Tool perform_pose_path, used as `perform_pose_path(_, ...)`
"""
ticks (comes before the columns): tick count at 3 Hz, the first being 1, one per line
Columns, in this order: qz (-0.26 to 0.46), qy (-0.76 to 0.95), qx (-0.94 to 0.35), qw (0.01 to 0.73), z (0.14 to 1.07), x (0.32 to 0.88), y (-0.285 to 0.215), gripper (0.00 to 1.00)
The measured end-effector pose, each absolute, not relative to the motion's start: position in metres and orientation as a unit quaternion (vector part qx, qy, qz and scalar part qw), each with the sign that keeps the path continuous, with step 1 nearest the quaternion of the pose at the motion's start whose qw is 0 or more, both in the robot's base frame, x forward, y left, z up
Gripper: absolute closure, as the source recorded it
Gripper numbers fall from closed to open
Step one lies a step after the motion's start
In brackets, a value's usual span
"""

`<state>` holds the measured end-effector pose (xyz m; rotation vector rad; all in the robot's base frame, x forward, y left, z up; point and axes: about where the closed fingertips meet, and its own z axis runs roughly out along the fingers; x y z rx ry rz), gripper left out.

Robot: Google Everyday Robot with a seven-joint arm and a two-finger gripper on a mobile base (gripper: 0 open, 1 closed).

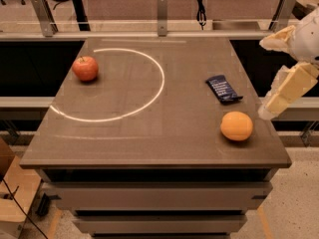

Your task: Move rxbar blueberry near apple

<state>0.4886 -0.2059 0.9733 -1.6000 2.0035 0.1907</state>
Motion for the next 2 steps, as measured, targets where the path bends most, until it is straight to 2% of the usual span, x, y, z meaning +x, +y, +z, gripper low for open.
perform_pose_path(1,0.107,0.740,-0.573,0.337,0.9714,0.5267,-0.1946,0.00)
perform_pose_path(2,0.107,0.739,-0.572,0.339,0.9710,0.5285,-0.1927,0.00)
